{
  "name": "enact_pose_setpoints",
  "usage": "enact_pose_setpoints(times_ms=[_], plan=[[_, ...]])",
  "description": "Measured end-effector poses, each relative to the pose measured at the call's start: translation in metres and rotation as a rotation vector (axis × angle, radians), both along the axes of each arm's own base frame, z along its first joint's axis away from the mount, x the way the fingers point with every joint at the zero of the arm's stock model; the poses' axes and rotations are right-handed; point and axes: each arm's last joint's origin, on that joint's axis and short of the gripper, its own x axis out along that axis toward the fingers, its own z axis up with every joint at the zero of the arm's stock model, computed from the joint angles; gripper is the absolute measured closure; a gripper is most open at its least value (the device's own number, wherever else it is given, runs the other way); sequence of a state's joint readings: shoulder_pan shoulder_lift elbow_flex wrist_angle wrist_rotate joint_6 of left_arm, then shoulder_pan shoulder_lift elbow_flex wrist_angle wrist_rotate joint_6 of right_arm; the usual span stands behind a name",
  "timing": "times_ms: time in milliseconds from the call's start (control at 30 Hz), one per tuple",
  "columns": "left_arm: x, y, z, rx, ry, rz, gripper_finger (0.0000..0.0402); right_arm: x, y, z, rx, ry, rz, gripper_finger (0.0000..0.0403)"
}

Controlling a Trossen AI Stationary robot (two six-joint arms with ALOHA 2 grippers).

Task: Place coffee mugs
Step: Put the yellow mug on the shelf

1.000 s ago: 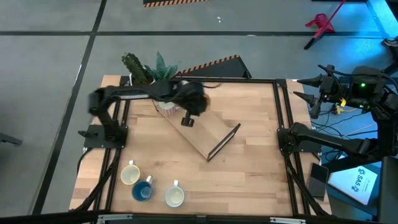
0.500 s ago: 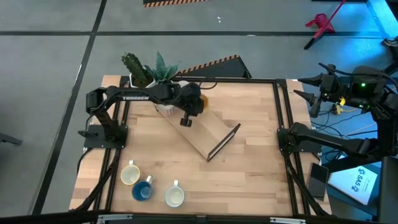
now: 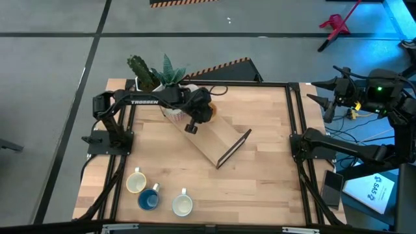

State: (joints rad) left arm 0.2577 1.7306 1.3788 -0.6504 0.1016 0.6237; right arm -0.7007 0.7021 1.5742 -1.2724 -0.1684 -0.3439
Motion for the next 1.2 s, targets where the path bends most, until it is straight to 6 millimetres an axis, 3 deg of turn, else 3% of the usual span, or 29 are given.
enact_pose_setpoints(times_ms=[767,1200], plan=[[0.002,0.001,-0.008,0.002,0.038,-0.005,0.0384,0.000,0.000,0.000,0.000,0.001,0.000,0.0207],[0.002,0.002,-0.010,0.046,0.047,0.016,0.0318,0.000,0.000,-0.001,0.006,0.004,0.008,0.0207]])
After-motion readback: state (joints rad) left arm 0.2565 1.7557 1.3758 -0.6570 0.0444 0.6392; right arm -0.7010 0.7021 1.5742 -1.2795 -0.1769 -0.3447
